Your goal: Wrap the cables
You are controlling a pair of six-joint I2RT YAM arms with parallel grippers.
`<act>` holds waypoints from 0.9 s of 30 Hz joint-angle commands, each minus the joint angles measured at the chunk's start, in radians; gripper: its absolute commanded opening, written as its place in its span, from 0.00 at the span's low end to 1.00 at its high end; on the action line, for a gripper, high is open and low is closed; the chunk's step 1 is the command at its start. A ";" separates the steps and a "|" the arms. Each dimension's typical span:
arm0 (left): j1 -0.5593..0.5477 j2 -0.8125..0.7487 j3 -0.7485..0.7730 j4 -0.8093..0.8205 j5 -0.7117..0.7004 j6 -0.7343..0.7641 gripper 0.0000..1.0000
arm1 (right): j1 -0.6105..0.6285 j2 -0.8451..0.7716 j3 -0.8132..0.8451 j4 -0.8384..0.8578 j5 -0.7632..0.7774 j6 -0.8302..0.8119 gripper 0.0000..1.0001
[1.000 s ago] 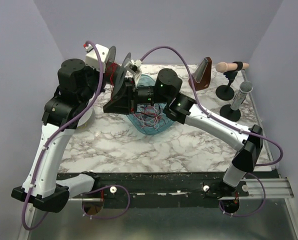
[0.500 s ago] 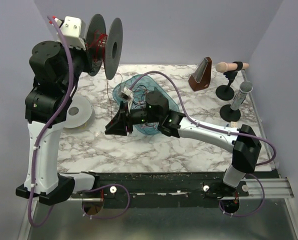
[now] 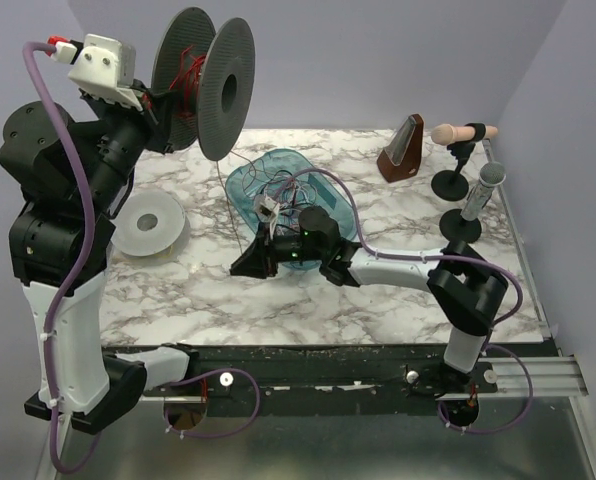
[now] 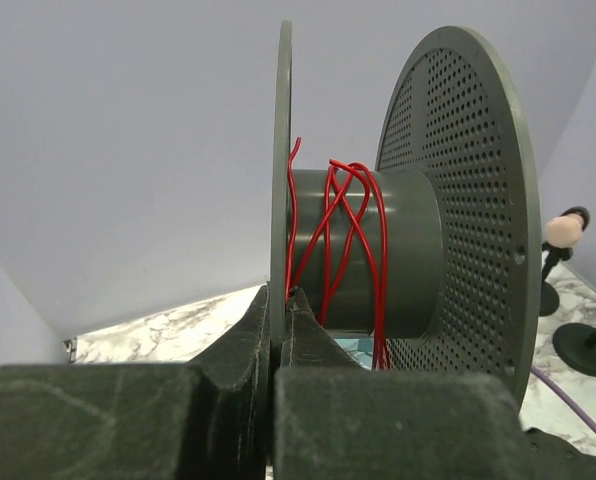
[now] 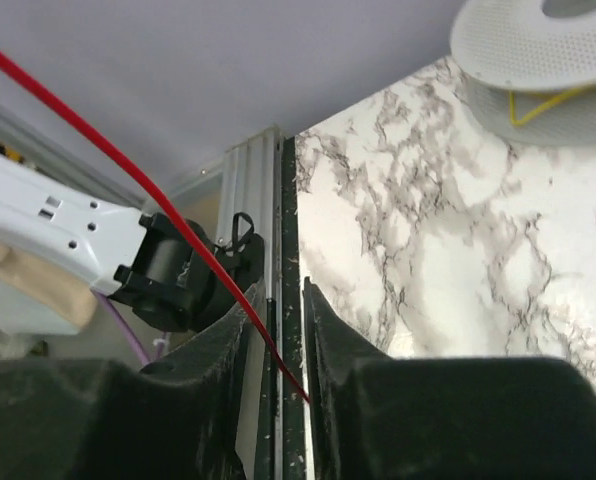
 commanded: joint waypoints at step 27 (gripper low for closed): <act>0.001 -0.269 -0.407 -0.447 0.499 0.697 0.00 | -0.567 -0.376 0.045 -0.514 -0.047 -0.206 0.01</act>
